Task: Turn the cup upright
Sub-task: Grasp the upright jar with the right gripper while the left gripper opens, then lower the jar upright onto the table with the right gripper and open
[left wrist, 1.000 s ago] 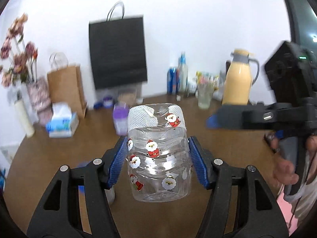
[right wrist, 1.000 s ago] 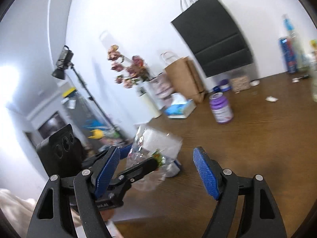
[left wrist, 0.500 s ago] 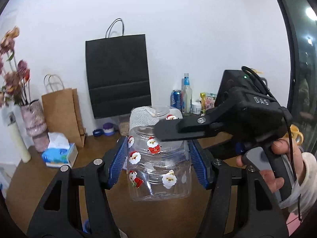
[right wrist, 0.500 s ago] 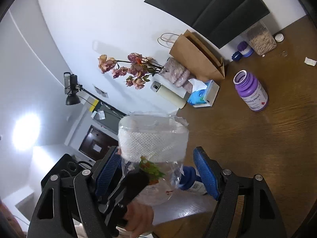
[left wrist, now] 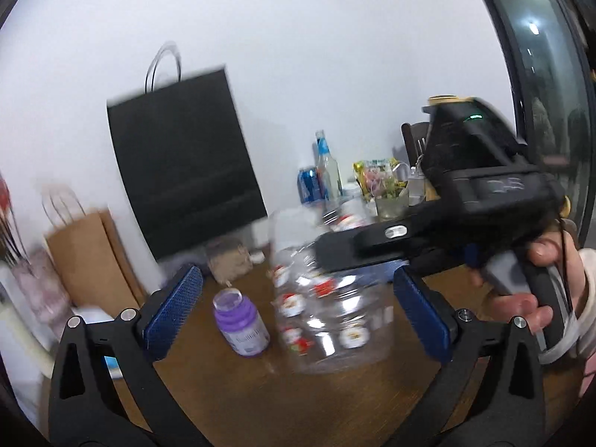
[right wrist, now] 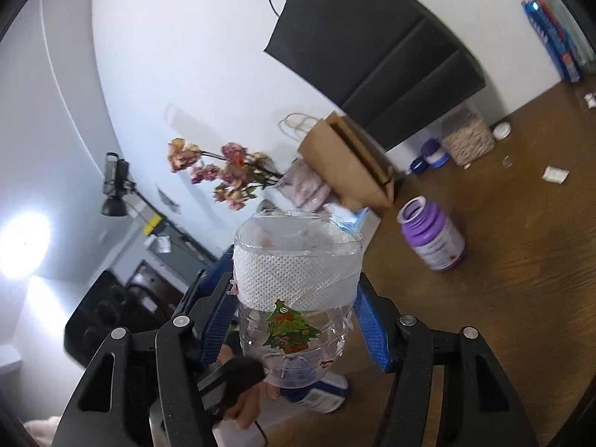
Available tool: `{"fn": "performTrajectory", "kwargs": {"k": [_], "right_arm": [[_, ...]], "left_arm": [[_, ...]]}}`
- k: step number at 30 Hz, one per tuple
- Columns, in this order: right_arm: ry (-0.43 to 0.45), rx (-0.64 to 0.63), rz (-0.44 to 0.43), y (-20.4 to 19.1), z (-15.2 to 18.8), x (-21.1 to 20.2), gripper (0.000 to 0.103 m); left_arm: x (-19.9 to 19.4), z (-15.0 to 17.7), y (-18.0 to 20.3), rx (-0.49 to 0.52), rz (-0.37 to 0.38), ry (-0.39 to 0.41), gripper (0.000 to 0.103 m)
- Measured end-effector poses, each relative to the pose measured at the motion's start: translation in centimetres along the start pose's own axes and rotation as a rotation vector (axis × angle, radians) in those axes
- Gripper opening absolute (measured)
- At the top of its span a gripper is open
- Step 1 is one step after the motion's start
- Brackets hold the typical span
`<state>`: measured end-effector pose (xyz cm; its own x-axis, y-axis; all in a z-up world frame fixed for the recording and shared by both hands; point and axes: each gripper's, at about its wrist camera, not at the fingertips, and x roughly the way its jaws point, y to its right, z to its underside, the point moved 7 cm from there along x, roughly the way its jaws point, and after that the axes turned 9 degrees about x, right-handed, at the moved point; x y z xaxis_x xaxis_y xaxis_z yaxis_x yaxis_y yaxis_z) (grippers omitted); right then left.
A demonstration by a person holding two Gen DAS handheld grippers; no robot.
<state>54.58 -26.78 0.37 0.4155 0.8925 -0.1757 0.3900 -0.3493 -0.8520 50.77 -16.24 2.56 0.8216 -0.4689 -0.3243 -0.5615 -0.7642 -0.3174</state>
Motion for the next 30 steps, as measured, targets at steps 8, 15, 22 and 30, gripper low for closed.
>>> {"fn": "performTrajectory", "kwargs": {"k": [8,15,22,30], "right_arm": [[-0.008,-0.045,0.055,1.3,0.4,0.7,0.066],[-0.006,-0.183,0.262,2.0,2.0,0.6,0.066],[-0.03,-0.428,0.614,5.3,5.8,3.0,0.066],[-0.107,-0.457,0.707,7.3,9.2,4.3,0.069]], "left_arm": [[0.2,2.7,-1.5,-0.255,0.095,-0.06,0.102],[-2.4,7.7,0.1,-0.52,0.121,-0.129,0.103],[-2.1,12.4,-0.4,-0.511,-0.027,-0.249,0.103],[-5.6,14.0,-1.0,-0.533,-0.154,-0.264,0.103]]}}
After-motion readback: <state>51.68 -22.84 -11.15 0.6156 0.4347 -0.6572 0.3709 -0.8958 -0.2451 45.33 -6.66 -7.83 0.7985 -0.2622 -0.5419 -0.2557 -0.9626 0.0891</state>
